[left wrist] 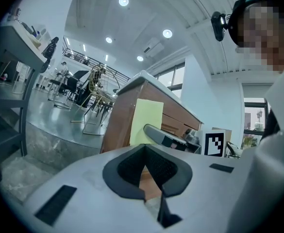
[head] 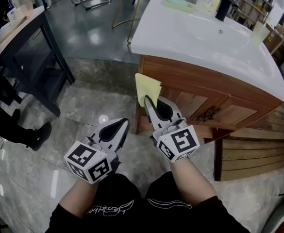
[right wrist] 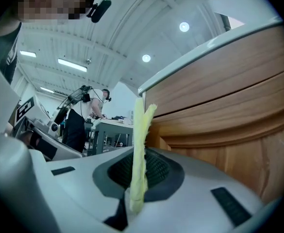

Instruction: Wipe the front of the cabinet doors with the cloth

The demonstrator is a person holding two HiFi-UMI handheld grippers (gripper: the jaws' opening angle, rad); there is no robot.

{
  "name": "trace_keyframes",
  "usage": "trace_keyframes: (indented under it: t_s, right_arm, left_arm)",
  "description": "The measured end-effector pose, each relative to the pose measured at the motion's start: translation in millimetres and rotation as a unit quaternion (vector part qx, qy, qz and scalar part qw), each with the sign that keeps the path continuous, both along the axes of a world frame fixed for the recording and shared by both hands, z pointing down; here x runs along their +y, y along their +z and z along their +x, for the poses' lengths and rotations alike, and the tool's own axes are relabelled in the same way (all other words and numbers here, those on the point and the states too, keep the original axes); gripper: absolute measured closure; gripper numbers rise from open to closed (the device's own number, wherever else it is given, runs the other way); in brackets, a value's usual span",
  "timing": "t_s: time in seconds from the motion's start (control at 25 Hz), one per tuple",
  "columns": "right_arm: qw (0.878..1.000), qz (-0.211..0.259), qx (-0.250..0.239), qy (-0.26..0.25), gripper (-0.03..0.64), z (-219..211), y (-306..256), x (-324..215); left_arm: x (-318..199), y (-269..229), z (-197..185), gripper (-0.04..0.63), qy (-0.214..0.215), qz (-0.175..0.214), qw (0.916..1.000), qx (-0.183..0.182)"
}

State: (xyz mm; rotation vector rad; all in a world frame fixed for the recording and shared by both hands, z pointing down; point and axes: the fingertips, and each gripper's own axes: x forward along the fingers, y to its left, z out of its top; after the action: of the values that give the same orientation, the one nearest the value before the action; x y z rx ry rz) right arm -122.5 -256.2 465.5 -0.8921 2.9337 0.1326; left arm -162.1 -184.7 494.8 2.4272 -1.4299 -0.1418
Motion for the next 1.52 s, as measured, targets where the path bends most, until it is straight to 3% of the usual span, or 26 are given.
trace_keyframes:
  t_s: [0.36,0.76,1.52]
  right_arm:
    - [0.999,0.002,0.005,0.034,0.577,14,0,-11]
    - [0.998,0.003,0.006,0.065,0.577,58,-3,-17]
    - [0.983,0.001,-0.01,0.184,0.577,188,-10,-27]
  left_arm:
    - [-4,2,6,0.589,0.009,-0.004,0.9999,-0.003]
    - [-8,1,33,0.591,0.035,-0.002,0.9993,-0.01]
    - [-8,0,106,0.59,0.089,-0.001,0.9959,-0.017]
